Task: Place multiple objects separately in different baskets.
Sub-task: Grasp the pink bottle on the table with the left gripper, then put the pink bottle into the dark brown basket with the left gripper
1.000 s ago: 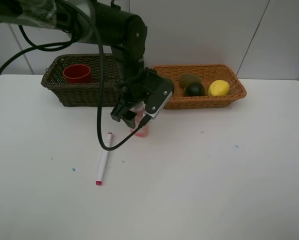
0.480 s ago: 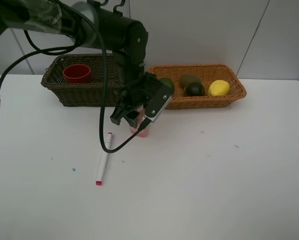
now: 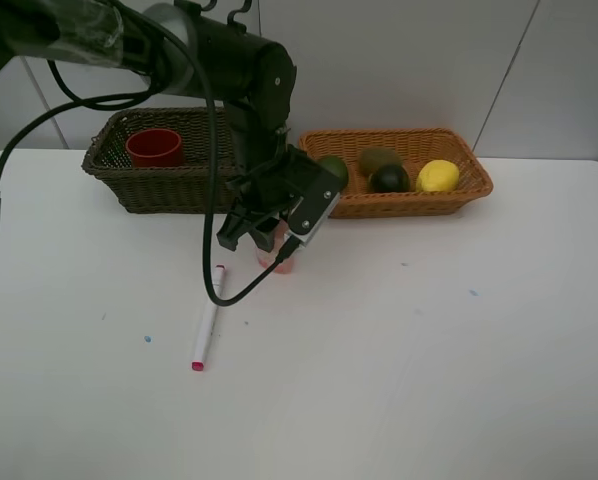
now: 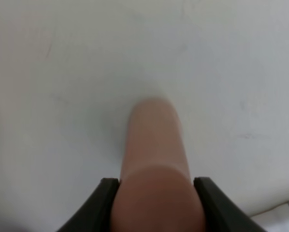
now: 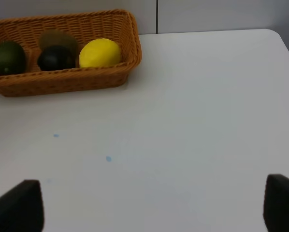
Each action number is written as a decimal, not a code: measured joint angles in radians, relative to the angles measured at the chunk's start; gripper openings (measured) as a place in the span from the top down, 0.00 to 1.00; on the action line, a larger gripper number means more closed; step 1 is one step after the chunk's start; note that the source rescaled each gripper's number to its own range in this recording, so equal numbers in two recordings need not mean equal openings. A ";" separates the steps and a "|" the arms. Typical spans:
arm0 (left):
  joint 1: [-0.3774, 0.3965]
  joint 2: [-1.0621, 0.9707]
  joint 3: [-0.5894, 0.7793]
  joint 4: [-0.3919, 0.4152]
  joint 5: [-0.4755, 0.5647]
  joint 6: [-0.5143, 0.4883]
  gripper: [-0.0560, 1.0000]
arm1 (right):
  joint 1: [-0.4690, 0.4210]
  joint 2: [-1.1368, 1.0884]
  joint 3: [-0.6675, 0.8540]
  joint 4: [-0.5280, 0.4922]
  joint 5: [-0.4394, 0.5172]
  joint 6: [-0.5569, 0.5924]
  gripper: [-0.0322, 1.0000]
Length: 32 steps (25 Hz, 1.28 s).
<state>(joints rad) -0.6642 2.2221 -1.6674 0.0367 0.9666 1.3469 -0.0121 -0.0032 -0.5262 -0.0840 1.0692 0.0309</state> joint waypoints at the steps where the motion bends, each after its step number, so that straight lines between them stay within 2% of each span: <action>1: 0.000 0.000 0.000 0.000 0.000 0.000 0.56 | 0.000 0.000 0.000 0.000 0.000 0.000 0.01; 12: 0.000 0.000 -0.003 0.001 0.013 -0.002 0.56 | 0.000 0.000 0.000 0.000 0.000 0.000 0.01; 21: 0.000 -0.103 -0.165 -0.001 0.206 -0.041 0.56 | 0.000 0.000 0.000 0.000 0.000 0.000 0.01; 24: 0.004 -0.153 -0.234 0.007 0.236 -0.066 0.56 | 0.000 0.000 0.000 0.000 0.000 0.000 0.01; 28: 0.026 -0.189 -0.303 0.065 0.239 -0.171 0.56 | 0.000 0.000 0.000 0.000 0.000 0.000 0.01; 32: 0.082 -0.197 -0.330 0.132 0.242 -0.413 0.56 | 0.000 0.000 0.000 0.000 0.000 0.000 0.01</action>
<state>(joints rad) -0.5823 2.0250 -1.9977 0.1689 1.2091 0.9335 -0.0121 -0.0032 -0.5262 -0.0840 1.0692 0.0309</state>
